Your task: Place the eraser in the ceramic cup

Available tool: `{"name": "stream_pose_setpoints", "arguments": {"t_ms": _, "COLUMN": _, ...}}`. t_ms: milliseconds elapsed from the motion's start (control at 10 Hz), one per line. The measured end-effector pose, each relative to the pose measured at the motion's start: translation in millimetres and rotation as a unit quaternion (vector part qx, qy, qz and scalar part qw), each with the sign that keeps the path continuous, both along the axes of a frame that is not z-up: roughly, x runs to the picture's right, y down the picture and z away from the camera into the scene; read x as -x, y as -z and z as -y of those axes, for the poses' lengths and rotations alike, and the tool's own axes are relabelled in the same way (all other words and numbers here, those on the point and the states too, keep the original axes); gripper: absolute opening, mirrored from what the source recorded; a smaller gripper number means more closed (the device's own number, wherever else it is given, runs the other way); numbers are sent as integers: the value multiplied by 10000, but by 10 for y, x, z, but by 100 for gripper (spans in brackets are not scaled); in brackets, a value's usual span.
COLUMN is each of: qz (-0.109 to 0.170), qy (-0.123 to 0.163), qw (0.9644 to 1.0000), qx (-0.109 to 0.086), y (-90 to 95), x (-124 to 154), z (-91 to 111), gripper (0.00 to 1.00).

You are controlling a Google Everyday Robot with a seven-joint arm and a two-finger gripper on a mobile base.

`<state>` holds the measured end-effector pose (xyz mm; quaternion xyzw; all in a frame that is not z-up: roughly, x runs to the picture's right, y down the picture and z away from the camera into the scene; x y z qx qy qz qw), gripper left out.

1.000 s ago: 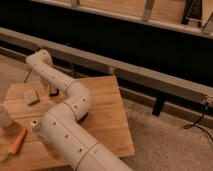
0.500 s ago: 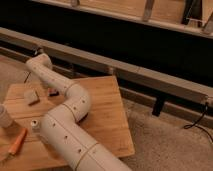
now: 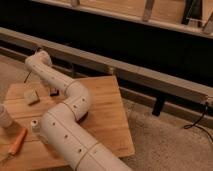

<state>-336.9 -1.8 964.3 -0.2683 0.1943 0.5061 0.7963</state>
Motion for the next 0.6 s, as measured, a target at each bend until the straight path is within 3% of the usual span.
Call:
{"name": "stream_pose_setpoints", "arguments": {"t_ms": 200, "qz": -25, "qy": 10, "qw": 10000, "qx": -35, "y": 81, "x": -24, "z": 92, "gripper": 24}}
{"name": "stream_pose_setpoints", "arguments": {"t_ms": 400, "qz": -43, "qy": 18, "qw": 10000, "qx": -64, "y": 140, "x": -40, "z": 157, "gripper": 3}}
{"name": "stream_pose_setpoints", "arguments": {"t_ms": 600, "qz": -58, "qy": 16, "qw": 9999, "qx": -87, "y": 201, "x": -49, "z": 219, "gripper": 0}}
